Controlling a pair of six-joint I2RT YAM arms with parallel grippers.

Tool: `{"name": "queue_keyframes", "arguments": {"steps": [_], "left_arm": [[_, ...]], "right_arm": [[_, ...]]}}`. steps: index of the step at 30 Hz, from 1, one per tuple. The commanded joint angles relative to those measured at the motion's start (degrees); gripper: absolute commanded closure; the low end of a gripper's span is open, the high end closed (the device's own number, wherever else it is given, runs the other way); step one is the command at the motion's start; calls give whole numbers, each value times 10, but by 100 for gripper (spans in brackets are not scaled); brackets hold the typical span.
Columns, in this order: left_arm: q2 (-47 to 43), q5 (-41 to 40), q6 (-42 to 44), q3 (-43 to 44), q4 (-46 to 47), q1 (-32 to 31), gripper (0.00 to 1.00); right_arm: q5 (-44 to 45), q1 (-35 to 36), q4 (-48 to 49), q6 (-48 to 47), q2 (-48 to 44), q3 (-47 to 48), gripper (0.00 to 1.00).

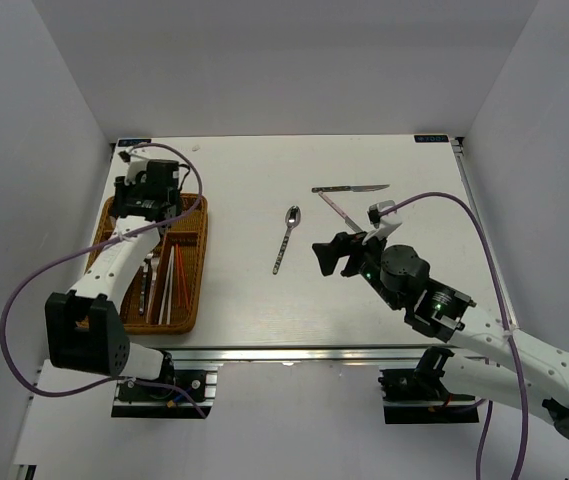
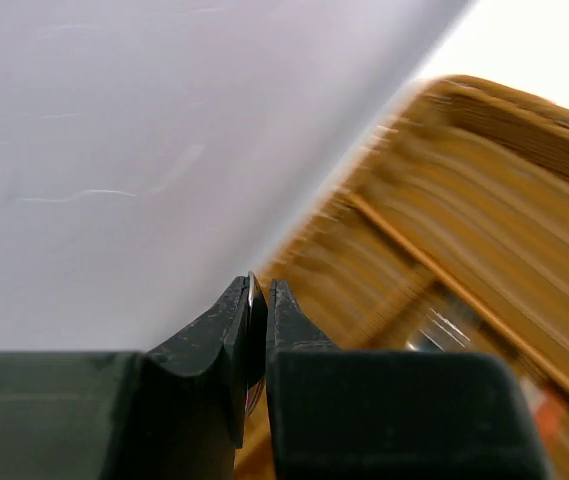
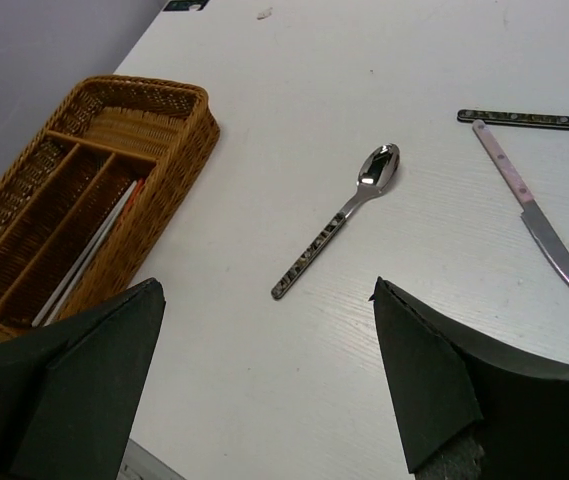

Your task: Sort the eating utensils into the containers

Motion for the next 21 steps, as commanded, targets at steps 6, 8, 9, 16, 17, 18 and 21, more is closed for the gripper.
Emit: {"name": "queue_keyframes", "arguments": {"steps": [6,8,9,16,17,18,21], "left_arm": [[44,-66,76,-45,164,90,100],[58,-69,79,-58,198,92,100],[64,-74,82,-65,209,92,100],[114,-53,63,-98,270,141,100],[129,-51,63,-101,273,146,100],[138,-49,57,-99,270,148,100],[161,-38,32,-85,253,158,100]], "right_arm": [[-54,-27,5,-27,-9,-12,11],[-59,-28,10,-28,-6,-12,11],[-61,-29,11,-28,-3,-12,11],[-80,-31,15,-15,15,-12,11],[-83,-30,14,-13,18,-11,11],[-84,-30,14,-12,19,-11,11],[-88,-31,12,-9,23,-9,11]]}}
